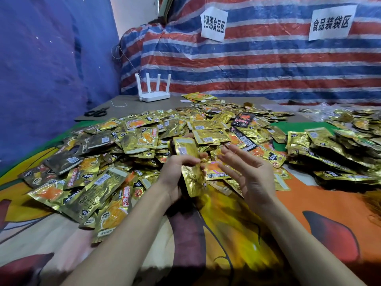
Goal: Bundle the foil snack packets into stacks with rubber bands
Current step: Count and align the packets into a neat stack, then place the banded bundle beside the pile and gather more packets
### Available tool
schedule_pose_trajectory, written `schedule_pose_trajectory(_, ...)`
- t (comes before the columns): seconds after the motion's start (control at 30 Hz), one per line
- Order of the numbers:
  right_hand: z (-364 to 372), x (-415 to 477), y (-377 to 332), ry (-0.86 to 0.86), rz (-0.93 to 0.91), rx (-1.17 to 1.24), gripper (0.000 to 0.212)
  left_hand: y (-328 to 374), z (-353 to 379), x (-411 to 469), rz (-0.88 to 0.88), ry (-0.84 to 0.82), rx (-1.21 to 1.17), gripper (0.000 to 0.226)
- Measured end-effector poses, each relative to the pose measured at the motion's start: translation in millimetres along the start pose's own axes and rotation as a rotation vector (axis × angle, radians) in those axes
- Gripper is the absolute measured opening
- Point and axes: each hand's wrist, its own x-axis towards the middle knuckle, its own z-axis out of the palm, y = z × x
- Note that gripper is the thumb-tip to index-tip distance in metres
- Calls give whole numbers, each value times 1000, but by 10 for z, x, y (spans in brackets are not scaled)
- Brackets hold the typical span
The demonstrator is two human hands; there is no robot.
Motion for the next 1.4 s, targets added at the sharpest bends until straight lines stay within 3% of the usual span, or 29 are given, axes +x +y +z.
schedule_pose_trajectory(0.13, 110, -119, 140, -102, 84, -299, 76, 24, 12, 5, 282, 74, -174, 25)
schedule_pose_trajectory(0.27, 342, -223, 276, -114, 120, -415, 95, 15, 29, 32, 472, 184, -179, 59)
schedule_pose_trajectory(0.33, 450, -247, 316, -72, 84, -487, 95, -11, 34, 53, 508, 225, -151, 67)
schedule_pose_trajectory(0.5, 607, -258, 376, -69, 25, -504, 79, 5, -17, 46, 444, 186, -238, 74)
schedule_pose_trajectory(0.6, 618, -193, 297, -98, -3, -447, 69, 30, -35, -1, 338, 115, -244, 34)
schedule_pose_trajectory(0.67, 606, -141, 234, -118, 8, -437, 67, 38, -44, -20, 293, 79, -215, 26)
schedule_pose_trajectory(0.83, 527, -35, 114, -132, 17, -409, 61, 20, -1, -42, 335, 92, -42, 49)
schedule_pose_trajectory(0.9, 502, 12, 55, -172, 24, -442, 61, -3, 7, -46, 314, 85, 13, 45)
schedule_pose_trajectory(1.03, 501, 114, -97, -309, 182, -570, 92, 1, -6, -60, 313, 92, 170, 26)
schedule_pose_trajectory(1.07, 497, 135, -138, -346, 220, -586, 90, -3, -7, -56, 331, 92, 181, 30)
schedule_pose_trajectory(1.17, 468, 161, -170, -370, 216, -509, 51, -6, -18, -26, 396, 47, 63, 55)
schedule_pose_trajectory(1.27, 404, 106, -83, -278, 285, -313, 44, 29, -20, -3, 389, -18, -72, 54)
schedule_pose_trajectory(1.4, 396, 20, 21, -268, 354, -217, 39, 37, -31, -3, 415, 84, -86, 61)
